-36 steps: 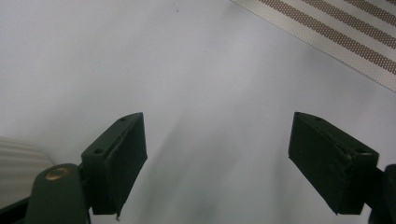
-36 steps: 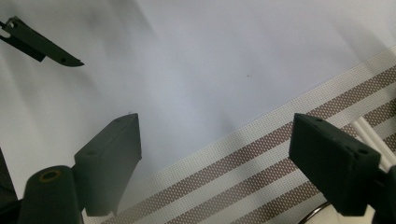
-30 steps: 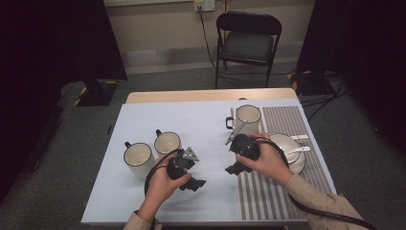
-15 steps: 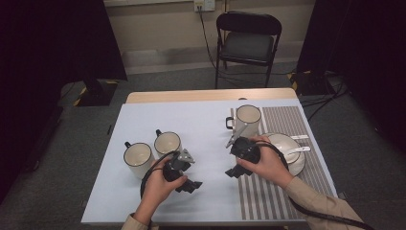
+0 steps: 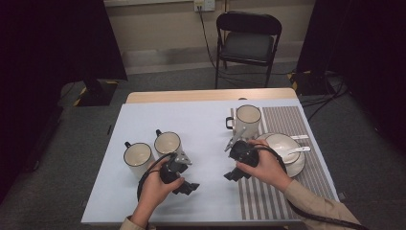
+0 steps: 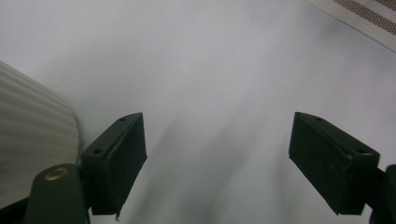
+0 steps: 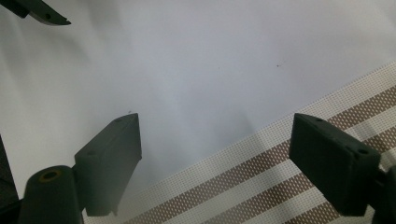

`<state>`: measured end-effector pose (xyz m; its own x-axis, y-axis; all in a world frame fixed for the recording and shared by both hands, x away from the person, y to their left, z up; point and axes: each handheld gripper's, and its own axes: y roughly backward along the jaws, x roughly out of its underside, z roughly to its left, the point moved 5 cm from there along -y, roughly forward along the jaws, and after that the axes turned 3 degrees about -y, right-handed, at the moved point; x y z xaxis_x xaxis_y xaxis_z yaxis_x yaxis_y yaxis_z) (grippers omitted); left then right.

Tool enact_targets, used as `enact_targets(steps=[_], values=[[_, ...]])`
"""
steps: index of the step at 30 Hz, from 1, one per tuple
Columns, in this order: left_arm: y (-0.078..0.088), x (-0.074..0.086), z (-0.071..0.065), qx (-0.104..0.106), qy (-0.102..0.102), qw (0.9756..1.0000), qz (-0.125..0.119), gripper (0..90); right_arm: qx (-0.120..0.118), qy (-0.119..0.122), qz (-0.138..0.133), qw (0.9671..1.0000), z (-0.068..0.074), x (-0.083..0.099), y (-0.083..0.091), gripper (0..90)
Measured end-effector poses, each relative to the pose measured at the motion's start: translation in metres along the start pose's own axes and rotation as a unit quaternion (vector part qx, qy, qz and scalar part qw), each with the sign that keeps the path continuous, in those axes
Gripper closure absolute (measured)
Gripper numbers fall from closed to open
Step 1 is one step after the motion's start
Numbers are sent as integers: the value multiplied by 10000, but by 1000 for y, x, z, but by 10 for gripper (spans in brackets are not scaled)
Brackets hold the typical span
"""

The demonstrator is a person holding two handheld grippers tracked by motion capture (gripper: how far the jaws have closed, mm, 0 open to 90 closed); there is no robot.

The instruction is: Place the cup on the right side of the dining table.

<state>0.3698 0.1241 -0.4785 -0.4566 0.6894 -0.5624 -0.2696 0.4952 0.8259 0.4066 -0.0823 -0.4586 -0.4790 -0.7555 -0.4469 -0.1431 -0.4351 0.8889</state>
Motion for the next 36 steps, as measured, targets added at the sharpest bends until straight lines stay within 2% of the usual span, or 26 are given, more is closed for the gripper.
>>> enact_targets(steps=[22,24,27,33,36], values=[[6,18,5,-42,93,9999,42,188,-41,106,35,9999,9,5,-8,162],[7,21,5,-44,156,9999,37,188,-89,71,-12,9999,9,6,-9,162],[8,22,5,-21,115,9999,50,190,-81,59,3,9999,9,7,-9,162],[10,27,5,-42,157,9999,48,189,-84,41,-125,9999,9,6,-6,162],[11,30,6,-42,144,9999,63,189,-63,56,-71,9999,10,8,-7,162]])
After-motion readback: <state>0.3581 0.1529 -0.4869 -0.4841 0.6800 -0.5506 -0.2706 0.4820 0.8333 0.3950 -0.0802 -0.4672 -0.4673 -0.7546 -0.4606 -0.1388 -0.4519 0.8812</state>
